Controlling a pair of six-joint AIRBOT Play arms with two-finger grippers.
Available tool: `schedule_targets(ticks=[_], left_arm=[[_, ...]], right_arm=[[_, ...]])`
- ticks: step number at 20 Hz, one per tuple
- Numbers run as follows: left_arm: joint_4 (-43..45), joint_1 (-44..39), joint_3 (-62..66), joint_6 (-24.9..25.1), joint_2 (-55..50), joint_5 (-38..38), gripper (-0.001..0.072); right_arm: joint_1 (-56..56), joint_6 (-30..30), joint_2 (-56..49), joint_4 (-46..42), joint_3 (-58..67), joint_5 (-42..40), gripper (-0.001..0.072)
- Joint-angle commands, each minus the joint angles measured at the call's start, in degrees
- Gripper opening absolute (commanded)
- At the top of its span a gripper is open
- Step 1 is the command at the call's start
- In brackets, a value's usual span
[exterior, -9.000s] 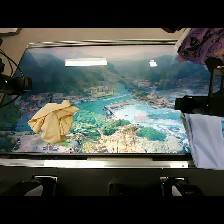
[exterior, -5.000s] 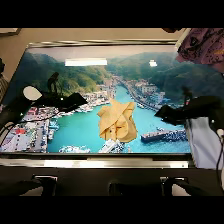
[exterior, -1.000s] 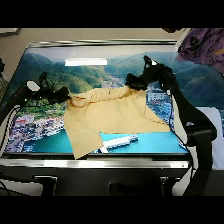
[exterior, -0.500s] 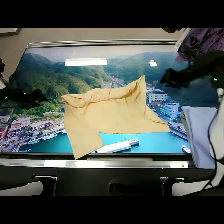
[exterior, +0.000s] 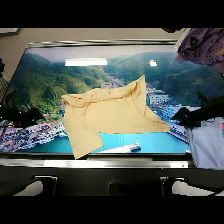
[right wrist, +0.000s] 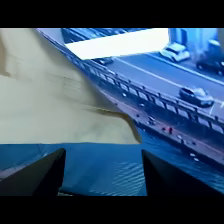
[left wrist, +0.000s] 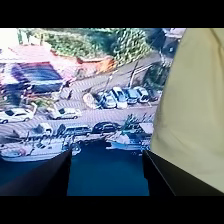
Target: Fold the clothes and pants, and hang the long-sleeved shirts on hangers.
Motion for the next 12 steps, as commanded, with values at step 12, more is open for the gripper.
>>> schedule_targets(ticks=[12], left_arm=[[-3.93,0.22,-1.01,0.11,0.50,0.37,0.0513]], right_arm=[[-0.59,-6.60,-4.83,6.51,-10.08,6.12,0.0548]])
